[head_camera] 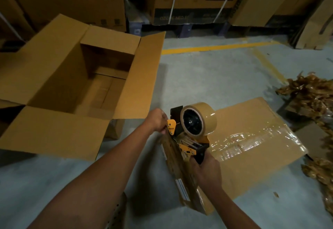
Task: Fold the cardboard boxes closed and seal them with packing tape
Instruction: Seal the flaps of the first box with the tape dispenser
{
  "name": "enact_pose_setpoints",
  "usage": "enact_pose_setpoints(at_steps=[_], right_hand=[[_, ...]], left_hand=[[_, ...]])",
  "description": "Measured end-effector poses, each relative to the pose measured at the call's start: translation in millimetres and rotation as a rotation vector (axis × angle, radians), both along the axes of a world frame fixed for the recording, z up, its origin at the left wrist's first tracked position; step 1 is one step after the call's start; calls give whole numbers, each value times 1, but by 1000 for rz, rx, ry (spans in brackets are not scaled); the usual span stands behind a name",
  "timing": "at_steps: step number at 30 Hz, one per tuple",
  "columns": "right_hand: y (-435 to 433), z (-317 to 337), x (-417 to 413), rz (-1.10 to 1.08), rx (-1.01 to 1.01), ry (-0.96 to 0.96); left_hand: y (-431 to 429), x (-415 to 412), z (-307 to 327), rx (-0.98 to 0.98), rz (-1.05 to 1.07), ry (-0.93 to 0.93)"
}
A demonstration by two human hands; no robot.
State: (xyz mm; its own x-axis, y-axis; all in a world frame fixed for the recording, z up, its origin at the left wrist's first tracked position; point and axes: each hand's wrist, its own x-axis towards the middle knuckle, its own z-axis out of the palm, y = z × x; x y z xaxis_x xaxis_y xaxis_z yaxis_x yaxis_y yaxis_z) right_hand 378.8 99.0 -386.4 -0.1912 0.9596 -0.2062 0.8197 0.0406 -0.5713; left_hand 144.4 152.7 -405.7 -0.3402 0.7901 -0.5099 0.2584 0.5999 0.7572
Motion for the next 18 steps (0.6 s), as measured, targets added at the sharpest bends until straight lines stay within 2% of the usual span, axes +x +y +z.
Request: enact_pose_setpoints(at_steps=[3,5,11,15,18], right_hand=[[-2,0,2,-5,15,-18],[-2,-1,5,8,29,-61],[-11,-6,14,2,1,-118],[-10,-7,16,1,-3,-126],[-8,-7,14,10,-7,-161]], left_hand=[[2,-5,0,26,2,90],[3,-12,-1,70,58,73],[-7,-15,-29,98,58,-175],[-12,-9,-46,35,119,-367],[-11,-2,-51,-46,172,-354]])
